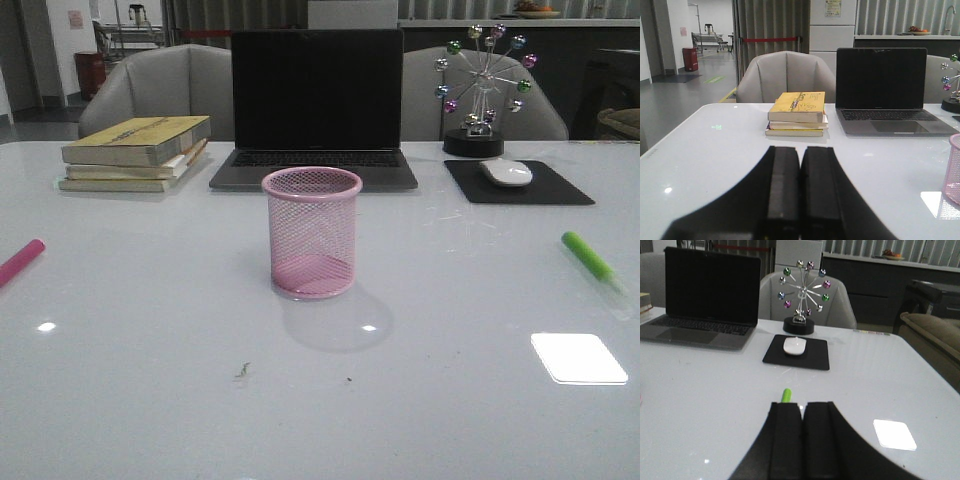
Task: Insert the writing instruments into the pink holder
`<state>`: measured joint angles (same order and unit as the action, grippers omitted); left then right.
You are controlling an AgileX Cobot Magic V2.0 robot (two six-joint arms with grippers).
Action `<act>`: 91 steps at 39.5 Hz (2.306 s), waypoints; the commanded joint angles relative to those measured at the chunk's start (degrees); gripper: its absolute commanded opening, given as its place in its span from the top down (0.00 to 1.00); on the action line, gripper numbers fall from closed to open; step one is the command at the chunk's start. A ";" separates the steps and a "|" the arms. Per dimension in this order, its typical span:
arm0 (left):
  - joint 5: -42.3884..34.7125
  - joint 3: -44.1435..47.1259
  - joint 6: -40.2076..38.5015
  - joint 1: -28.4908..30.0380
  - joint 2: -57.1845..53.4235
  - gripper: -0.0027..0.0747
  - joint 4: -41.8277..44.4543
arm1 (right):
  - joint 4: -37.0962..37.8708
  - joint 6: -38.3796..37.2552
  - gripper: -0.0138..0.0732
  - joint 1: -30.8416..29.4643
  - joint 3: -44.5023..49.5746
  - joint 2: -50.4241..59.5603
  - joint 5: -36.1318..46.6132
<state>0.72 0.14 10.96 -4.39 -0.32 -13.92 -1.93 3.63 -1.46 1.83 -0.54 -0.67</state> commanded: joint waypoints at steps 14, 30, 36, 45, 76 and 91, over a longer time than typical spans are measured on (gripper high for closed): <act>6.99 -18.15 -0.13 0.06 1.23 0.84 2.79 | 0.76 -0.02 0.77 -0.35 -21.13 -1.11 -13.25; 11.50 -43.07 -0.13 0.06 32.49 0.84 2.55 | 0.81 -0.02 0.77 -0.35 -38.89 -27.04 -17.80; 12.29 -44.08 -0.13 0.06 40.49 0.84 2.55 | 0.81 -0.02 0.77 -0.35 -39.03 -37.28 -17.93; 14.33 -44.08 -0.13 0.06 45.97 0.84 2.55 | 0.81 -0.02 0.77 -0.35 -39.03 -42.54 -17.93; 16.01 -44.08 -0.13 0.06 47.02 0.50 2.55 | 0.81 -0.02 0.42 -0.35 -39.03 -42.83 -21.71; 16.10 -44.08 -0.13 0.06 47.02 0.51 2.55 | 0.81 -0.02 0.42 -0.35 -39.03 -42.83 -21.14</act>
<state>20.86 -41.81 10.96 -4.39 46.84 -10.97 -1.68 3.61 -1.46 -35.10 -43.32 -26.21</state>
